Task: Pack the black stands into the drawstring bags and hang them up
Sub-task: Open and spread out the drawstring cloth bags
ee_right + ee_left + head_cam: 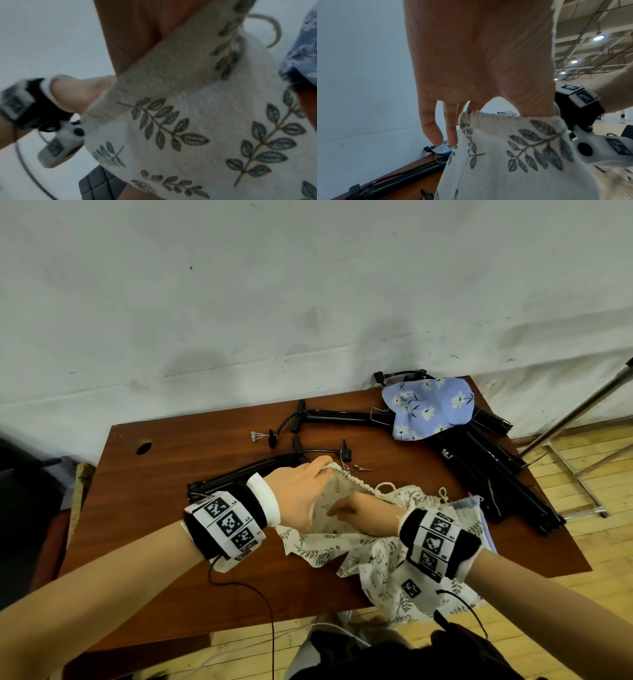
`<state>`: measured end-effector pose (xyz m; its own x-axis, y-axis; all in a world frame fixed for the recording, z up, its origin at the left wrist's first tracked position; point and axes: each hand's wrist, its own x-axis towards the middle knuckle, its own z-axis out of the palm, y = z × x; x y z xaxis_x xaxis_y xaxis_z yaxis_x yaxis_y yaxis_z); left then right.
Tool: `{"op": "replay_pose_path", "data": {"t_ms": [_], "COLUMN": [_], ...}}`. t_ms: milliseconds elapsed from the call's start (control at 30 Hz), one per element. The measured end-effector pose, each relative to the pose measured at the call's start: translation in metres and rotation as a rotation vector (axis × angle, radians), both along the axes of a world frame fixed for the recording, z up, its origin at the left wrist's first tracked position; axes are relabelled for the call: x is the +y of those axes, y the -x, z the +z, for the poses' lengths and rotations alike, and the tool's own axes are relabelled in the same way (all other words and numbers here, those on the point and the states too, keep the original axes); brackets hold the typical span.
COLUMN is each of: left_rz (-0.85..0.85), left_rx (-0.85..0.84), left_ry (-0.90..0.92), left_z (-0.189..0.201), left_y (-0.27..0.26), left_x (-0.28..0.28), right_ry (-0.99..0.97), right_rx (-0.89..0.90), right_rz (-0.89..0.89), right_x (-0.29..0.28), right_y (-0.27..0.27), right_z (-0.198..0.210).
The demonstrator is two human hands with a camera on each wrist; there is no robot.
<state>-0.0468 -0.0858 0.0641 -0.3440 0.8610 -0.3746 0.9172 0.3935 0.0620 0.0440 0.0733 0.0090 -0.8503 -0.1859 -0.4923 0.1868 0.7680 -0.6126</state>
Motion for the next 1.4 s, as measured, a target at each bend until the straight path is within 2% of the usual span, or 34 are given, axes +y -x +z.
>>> {"op": "replay_pose_path", "data": {"t_ms": [67, 100, 200, 333, 433, 500, 533, 600, 700, 767, 833, 933, 1067, 1200, 1300, 1400], "left_rz": [-0.005, -0.003, 0.017, -0.011, 0.059, 0.137, 0.213, 0.359, 0.427, 0.436, 0.468, 0.453, 0.393, 0.259, 0.347, 0.391], "left_rx": [-0.029, -0.044, -0.164, -0.348, -0.514, -0.617, -0.687, -0.937, -1.363, -1.464, -1.417, -1.177, -0.907, -0.651, -0.677, -0.85], "left_ry": [0.013, 0.023, 0.031, 0.018, -0.066, -0.205, -0.278, -0.392, -0.44, -0.473, -0.458, -0.266, 0.037, 0.147, 0.136, 0.165], "left_z": [0.003, 0.004, 0.011, 0.024, 0.043, 0.061, 0.068, 0.086, 0.102, 0.103, 0.09, 0.045, -0.044, -0.134, -0.179, -0.201], "left_y": [0.007, 0.012, 0.025, 0.044, 0.058, 0.062, 0.063, 0.058, 0.048, 0.04, 0.035, 0.031, 0.029, 0.041, 0.045, 0.039], "left_x": [0.001, 0.001, 0.003, 0.019, 0.033, 0.049, 0.057, 0.075, 0.104, 0.125, 0.149, 0.176, 0.194, 0.198, 0.193, 0.189], "right_ry": [-0.003, -0.064, -0.418, -0.492, -0.435, -0.194, 0.006, 0.359, 0.626, 0.666, 0.615, 0.512, 0.447, 0.376, 0.424, 0.566], "right_rx": [0.08, 0.14, 0.308, 0.622, 0.732, 0.632, 0.556, 0.521, 0.603, 0.653, 0.697, 0.677, 0.459, 0.224, 0.041, -0.133], "right_rz": [0.074, 0.15, 0.37, 0.367, 0.118, -0.174, -0.343, -0.654, -0.902, -0.996, -1.032, -1.039, -1.098, -1.072, -1.115, -1.15], "right_x": [0.002, 0.006, 0.031, 0.07, 0.097, 0.115, 0.123, 0.135, 0.146, 0.154, 0.164, 0.169, 0.166, 0.161, 0.162, 0.161], "right_y": [-0.009, -0.014, -0.03, -0.04, -0.045, -0.049, -0.049, -0.053, -0.064, -0.076, -0.094, -0.124, -0.168, -0.198, -0.214, -0.216], "right_z": [0.023, 0.036, 0.061, 0.069, 0.084, 0.099, 0.107, 0.122, 0.141, 0.151, 0.159, 0.164, 0.156, 0.142, 0.124, 0.098]}}
